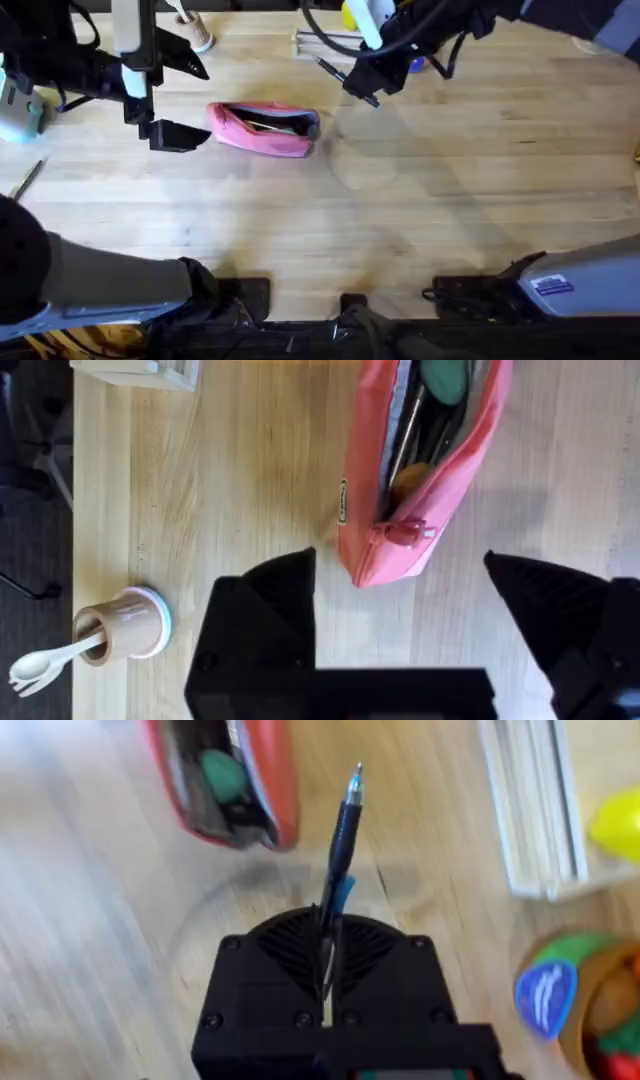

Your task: Unzip the bag, pick up the pens from the table one at a time and place them inside, then zip the bag closed.

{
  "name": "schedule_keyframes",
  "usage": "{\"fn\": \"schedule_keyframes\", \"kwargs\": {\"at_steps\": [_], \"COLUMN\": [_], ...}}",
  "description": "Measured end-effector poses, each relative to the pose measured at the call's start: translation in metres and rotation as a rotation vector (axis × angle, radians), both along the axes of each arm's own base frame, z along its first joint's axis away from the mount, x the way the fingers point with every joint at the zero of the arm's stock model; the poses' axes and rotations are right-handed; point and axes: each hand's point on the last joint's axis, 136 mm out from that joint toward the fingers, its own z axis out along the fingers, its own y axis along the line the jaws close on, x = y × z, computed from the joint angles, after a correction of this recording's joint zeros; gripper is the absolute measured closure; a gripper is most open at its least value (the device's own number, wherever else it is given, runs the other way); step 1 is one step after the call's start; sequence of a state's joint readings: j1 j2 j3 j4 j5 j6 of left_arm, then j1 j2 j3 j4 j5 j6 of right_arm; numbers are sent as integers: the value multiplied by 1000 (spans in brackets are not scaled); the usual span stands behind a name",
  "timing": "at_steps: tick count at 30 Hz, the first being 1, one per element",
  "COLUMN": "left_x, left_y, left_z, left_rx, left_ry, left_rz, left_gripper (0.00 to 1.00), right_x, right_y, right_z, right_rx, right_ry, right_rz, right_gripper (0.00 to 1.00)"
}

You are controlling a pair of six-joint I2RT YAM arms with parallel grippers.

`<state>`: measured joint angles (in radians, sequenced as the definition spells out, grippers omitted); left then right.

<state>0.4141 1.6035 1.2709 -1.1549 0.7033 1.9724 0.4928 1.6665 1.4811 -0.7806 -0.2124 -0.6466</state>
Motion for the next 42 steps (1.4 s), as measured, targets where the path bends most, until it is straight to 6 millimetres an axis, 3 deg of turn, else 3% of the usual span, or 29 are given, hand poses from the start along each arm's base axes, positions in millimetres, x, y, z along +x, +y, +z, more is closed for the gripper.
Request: {"fn": "schedule_keyframes", "kwargs": {"at_steps": [7,12,21,37,42], "left_x": [0,0,0,0,0], "left_y": [0,0,0,0,0], "left_z": [0,0,0,0,0], "left_rx": [0,0,0,1,1], "left_ry": [1,0,0,-2,-2], "left_rz": [0,0,0,0,0], "left_gripper": [7,8,8,7,8], "right_x": [-19,-32,-29,-10,-8], "right_y": [54,73,106,130,133], "right_z": [-10,-26,-51,-96,-101], "right_rx": [57,51,66,89,108], "right_ry": [-18,17,-4,14,36], "right_rz": [219,290,351,319,287], "right_gripper": [962,963,967,967,949]}}
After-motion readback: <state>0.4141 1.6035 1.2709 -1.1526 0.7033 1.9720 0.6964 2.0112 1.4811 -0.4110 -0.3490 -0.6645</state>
